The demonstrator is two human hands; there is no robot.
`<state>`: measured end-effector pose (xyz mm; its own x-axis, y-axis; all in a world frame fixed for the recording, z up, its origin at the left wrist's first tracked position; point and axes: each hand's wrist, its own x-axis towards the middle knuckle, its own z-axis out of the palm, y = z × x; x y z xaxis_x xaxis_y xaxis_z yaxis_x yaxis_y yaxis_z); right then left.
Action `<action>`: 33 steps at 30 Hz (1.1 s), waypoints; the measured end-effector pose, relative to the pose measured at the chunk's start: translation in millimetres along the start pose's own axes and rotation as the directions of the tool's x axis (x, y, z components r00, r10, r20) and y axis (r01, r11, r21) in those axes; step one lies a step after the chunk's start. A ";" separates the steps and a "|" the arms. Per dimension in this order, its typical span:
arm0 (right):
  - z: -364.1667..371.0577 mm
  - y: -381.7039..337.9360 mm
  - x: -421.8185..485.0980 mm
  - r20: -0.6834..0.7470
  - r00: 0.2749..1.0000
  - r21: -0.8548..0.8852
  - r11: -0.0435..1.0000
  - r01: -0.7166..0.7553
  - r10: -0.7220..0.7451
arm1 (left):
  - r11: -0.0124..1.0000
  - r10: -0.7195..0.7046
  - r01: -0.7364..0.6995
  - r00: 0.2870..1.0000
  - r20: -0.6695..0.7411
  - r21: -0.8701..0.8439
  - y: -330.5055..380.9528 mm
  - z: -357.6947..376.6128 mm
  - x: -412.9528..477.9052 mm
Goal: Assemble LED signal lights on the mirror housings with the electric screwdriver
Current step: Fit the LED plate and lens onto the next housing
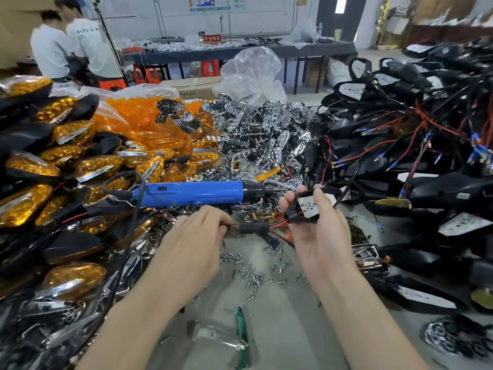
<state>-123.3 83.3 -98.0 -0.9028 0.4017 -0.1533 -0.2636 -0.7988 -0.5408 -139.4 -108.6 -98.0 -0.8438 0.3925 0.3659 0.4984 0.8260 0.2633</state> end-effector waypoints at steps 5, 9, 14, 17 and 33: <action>1.9 2.0 -1.1 0.017 1.000 -0.004 1.000 -0.003 0.003 | 0.993 0.117 -0.117 0.989 0.086 -0.009 5.5 -2.1 -7.0; 1.4 1.6 -0.3 0.029 1.000 -0.005 1.000 0.003 -0.002 | 0.986 0.167 -0.167 0.983 0.079 -0.007 9.0 -4.3 -5.1; 1.1 3.0 -1.7 0.029 1.000 -0.016 1.000 0.002 -0.002 | 0.990 0.127 -0.120 0.986 0.103 -0.074 10.6 -1.0 -5.2; 2.4 4.1 -2.1 0.038 0.999 -0.016 1.000 0.007 -0.007 | 0.985 0.161 -0.158 0.985 0.058 -0.067 10.1 -1.1 -4.3; 3.9 7.1 -4.0 0.025 1.000 0.003 1.000 -0.013 0.013 | 0.980 0.091 -0.100 0.994 -0.060 -0.171 13.1 4.9 -5.3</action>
<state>-122.8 74.2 -97.9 -0.9145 0.3797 -0.1395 -0.2525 -0.8052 -0.5365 -129.3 -97.8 -100.9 -0.7818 0.4410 0.4408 0.6066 0.7014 0.3743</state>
